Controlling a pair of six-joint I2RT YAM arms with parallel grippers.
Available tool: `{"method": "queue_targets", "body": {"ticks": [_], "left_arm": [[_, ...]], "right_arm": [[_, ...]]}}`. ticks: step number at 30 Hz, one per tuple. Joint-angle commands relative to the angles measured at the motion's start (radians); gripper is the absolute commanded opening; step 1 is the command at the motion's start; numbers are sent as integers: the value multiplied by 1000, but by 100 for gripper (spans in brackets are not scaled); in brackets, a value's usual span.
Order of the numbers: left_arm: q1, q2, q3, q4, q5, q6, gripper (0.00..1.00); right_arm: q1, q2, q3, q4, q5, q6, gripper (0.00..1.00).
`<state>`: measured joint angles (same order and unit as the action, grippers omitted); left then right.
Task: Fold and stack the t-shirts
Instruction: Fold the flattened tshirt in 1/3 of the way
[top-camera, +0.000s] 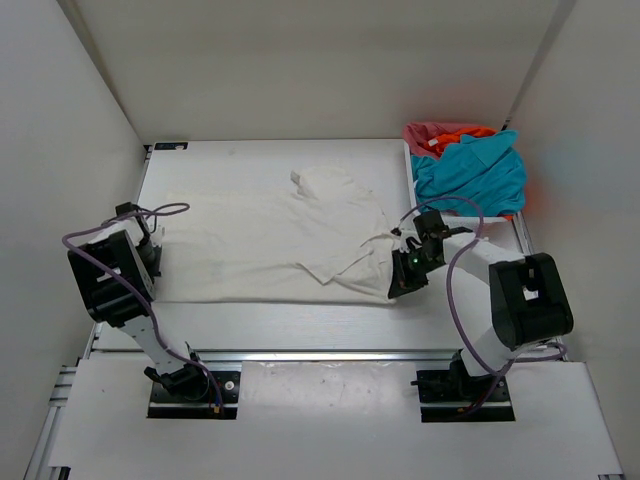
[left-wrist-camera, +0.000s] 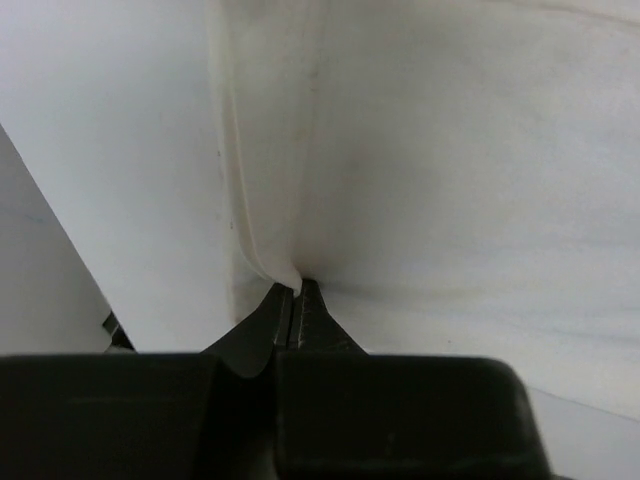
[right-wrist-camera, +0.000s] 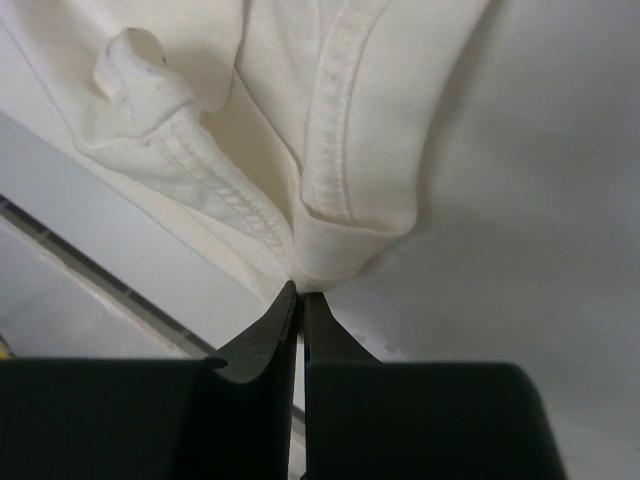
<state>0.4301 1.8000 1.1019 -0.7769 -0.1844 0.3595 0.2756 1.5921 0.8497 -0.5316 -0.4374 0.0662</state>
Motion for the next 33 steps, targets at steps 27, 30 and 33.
{"method": "queue_targets", "body": {"ticks": [27,30,33], "left_arm": [[-337,-430,-103,40,-152,131,59],[-601,-407,-74,-25,-15,101,59],[-854,-338,-34,-12,34,114,59]], "right_arm": [[-44,-103,-190,-19,-21,-16,0],[-52,-92,-199,-10,-21,-20,0],[-58,-95,-195,-14,-20,-31,0]]}}
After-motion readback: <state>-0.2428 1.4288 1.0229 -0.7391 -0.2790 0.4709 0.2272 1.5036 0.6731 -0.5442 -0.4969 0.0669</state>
